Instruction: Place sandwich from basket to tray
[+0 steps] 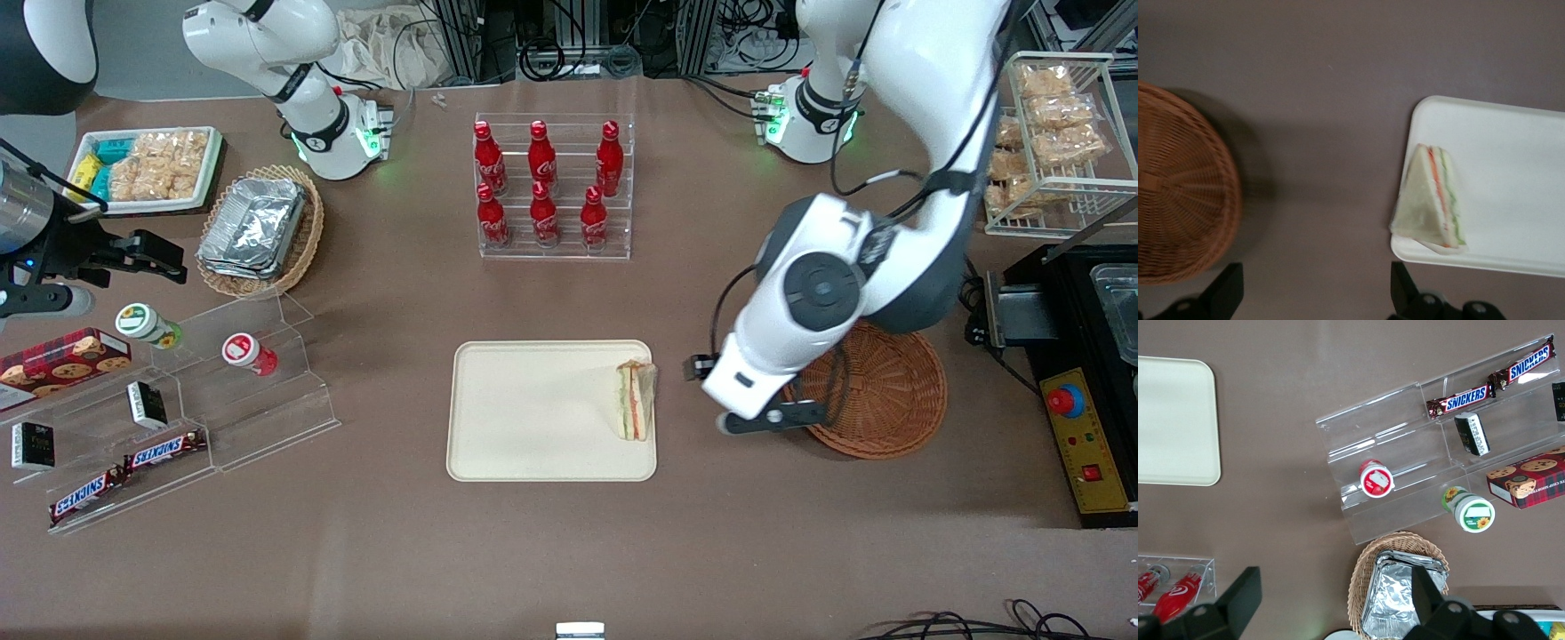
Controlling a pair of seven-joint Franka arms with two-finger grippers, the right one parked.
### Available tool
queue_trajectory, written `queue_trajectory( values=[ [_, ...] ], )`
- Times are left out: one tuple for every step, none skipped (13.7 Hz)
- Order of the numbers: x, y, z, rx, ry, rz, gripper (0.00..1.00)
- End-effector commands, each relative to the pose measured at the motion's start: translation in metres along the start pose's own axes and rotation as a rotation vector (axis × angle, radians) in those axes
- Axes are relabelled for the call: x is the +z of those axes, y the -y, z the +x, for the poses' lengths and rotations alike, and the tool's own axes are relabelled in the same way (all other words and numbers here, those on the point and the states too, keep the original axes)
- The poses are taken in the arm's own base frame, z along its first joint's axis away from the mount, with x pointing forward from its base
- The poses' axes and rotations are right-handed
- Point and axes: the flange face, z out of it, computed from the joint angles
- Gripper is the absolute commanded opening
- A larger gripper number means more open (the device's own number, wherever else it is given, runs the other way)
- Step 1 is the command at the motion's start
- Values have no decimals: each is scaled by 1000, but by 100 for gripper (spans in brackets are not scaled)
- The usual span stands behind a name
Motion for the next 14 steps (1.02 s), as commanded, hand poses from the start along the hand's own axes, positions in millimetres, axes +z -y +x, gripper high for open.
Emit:
queue_trajectory(
  values=[
    [-41,51,-12,85,35,36,99],
    [-56,70,-15,131,46,49,99],
    [-73,88,-16,167,48,58,99],
    [-85,107,-15,184,45,69,99],
    [-97,121,-15,195,30,72,99],
    [-106,137,-12,190,17,70,99],
    [-111,151,-7,185,8,67,99],
    [-118,161,-4,178,-3,62,99],
    [-123,171,-2,160,-12,52,99],
    [-130,183,-2,142,-22,64,99],
    [-131,185,-2,134,-23,66,99],
    [-130,188,-1,122,-20,66,99],
    [-129,203,0,97,-4,69,99],
    [-130,211,0,93,7,71,99]
  ],
)
